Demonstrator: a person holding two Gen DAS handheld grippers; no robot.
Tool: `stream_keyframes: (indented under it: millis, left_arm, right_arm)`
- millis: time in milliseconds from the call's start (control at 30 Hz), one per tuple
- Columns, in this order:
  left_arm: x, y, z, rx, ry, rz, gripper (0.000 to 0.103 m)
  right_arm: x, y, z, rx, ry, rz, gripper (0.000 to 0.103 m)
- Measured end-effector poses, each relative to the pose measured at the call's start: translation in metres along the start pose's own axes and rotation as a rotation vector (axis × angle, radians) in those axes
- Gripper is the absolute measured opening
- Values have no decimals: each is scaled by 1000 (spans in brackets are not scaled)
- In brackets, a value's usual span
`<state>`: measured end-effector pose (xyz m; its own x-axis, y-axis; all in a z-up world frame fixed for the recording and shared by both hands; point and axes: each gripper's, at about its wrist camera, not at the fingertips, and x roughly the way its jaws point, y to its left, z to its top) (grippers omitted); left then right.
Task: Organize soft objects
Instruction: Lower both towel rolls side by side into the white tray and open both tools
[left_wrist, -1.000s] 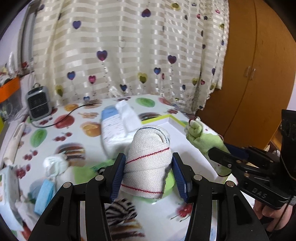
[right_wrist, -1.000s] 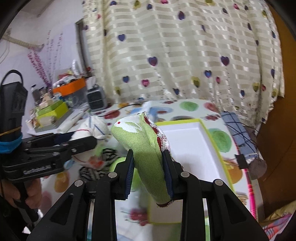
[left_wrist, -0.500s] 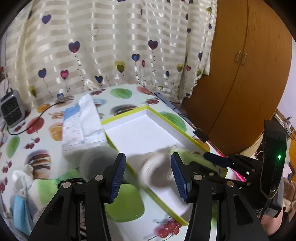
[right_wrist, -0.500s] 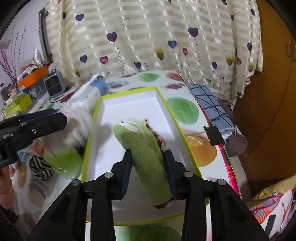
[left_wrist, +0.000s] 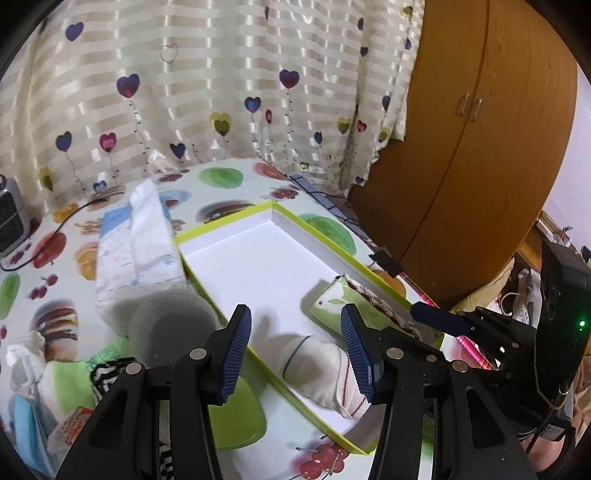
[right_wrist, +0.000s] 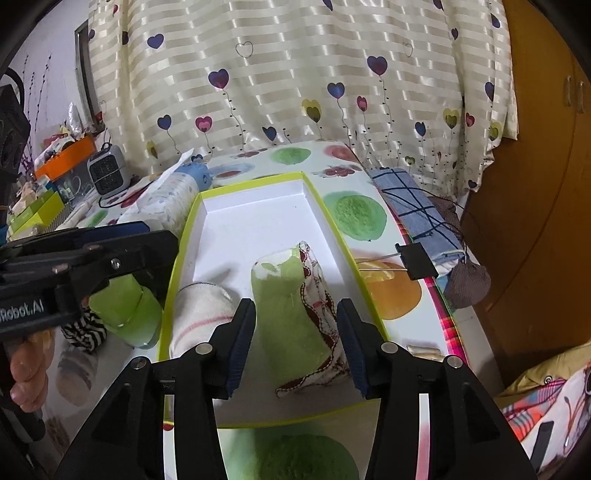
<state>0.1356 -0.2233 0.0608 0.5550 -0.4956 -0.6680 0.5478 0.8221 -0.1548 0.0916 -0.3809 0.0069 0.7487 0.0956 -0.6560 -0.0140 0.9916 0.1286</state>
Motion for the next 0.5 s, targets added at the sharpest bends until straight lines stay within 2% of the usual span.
stream_keyframes:
  millis: [200,333,500]
  left_arm:
    - [-15,4,-6,7,-13,24,49]
    - [-27,9,-14,-1,-18,31,49]
    - [-51,19,-24,-17,-53,49,49]
  right_arm:
    - [-10,3,-1,19,-43,18,47]
    - [-7,11,-3,0,-12,23,47]
    - [-28,20,-3,-5,-79,73,47]
